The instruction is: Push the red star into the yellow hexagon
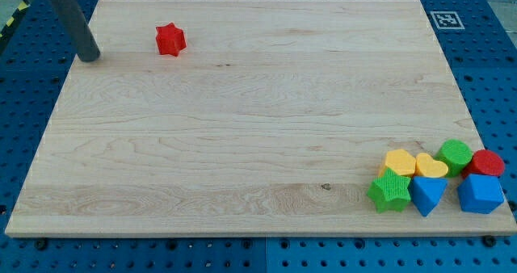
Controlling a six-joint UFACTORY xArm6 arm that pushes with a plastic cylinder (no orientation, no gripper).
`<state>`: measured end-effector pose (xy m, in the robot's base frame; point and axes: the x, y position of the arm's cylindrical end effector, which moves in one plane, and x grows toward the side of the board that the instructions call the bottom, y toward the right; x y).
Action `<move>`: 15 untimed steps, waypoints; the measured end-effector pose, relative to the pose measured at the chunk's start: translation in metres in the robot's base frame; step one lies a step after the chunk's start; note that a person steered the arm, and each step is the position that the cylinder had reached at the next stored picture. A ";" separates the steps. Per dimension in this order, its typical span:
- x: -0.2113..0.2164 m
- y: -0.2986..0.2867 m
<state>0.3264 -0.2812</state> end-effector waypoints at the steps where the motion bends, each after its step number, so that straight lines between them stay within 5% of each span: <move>1: -0.039 0.024; 2: -0.029 0.118; 5: 0.127 0.394; 6: 0.141 0.403; 7: 0.144 0.324; 8: 0.119 0.267; 10: 0.010 0.306; 11: 0.051 0.369; 12: 0.138 0.389; 15: 0.150 0.309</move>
<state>0.4768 0.0277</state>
